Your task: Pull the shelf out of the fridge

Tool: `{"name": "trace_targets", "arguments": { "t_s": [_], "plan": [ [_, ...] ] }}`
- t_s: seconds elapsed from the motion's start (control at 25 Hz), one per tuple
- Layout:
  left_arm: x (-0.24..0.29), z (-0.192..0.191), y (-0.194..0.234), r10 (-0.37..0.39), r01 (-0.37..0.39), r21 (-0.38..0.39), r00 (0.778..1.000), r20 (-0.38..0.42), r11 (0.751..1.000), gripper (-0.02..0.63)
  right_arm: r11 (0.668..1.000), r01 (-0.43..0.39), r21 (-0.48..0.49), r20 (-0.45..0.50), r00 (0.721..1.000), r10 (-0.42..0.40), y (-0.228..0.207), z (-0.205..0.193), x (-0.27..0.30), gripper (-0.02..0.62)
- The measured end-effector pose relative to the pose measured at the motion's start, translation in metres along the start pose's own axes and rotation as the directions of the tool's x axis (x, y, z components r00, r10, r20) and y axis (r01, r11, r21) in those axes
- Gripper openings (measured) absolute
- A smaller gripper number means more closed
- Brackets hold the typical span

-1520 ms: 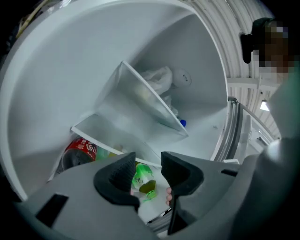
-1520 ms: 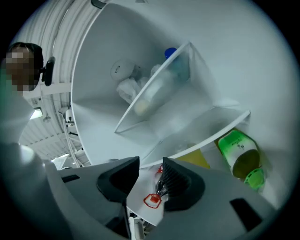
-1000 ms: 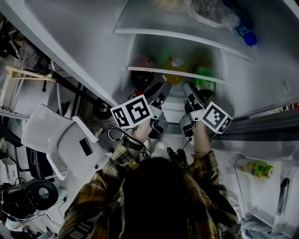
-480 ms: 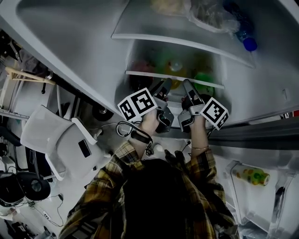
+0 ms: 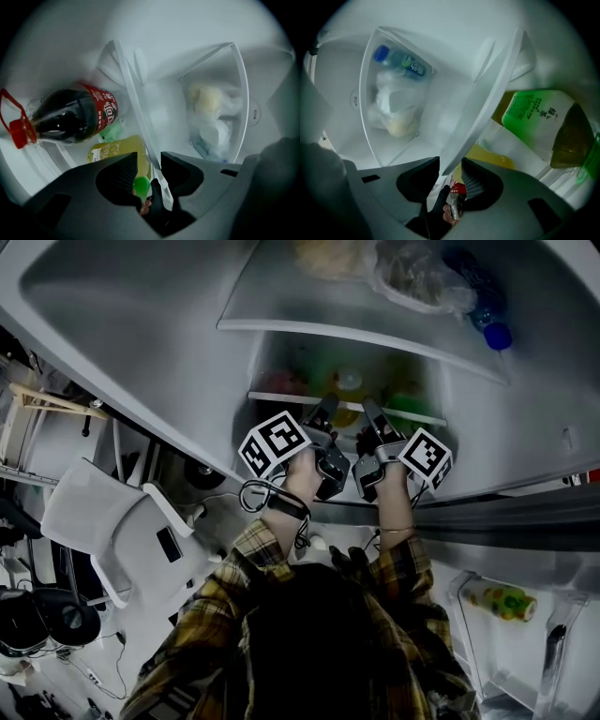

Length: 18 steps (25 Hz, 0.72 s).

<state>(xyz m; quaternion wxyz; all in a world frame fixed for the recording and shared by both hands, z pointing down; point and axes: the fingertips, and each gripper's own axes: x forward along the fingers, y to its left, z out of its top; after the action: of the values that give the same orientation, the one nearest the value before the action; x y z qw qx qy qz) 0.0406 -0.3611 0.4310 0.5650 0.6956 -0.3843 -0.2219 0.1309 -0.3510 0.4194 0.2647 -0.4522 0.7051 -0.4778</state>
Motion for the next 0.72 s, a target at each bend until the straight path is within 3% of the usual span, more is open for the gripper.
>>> {"name": "trace_targets", "arguments": {
  "t_s": [0.36, 0.48, 0.72],
  "plan": [
    [0.011, 0.006, -0.004, -0.017, 0.017, -0.031, 1.0, 0.013, 0.999, 0.112, 0.999, -0.001, 0.039, -0.018, 1.0, 0.001, -0.003, 0.0, 0.013, 0.141],
    [0.012, 0.007, -0.008, -0.031, 0.032, -0.026, 0.999, 0.016, 0.999, 0.054, 0.999, -0.012, 0.05, -0.013, 1.0, 0.013, -0.001, 0.001, 0.015, 0.104],
    [0.013, 0.007, -0.008, -0.065, 0.066, -0.076, 0.998, 0.024, 0.995, 0.037, 0.994, -0.025, 0.107, -0.001, 1.0, 0.025, 0.0, 0.002, 0.016, 0.061]
  ]
}}
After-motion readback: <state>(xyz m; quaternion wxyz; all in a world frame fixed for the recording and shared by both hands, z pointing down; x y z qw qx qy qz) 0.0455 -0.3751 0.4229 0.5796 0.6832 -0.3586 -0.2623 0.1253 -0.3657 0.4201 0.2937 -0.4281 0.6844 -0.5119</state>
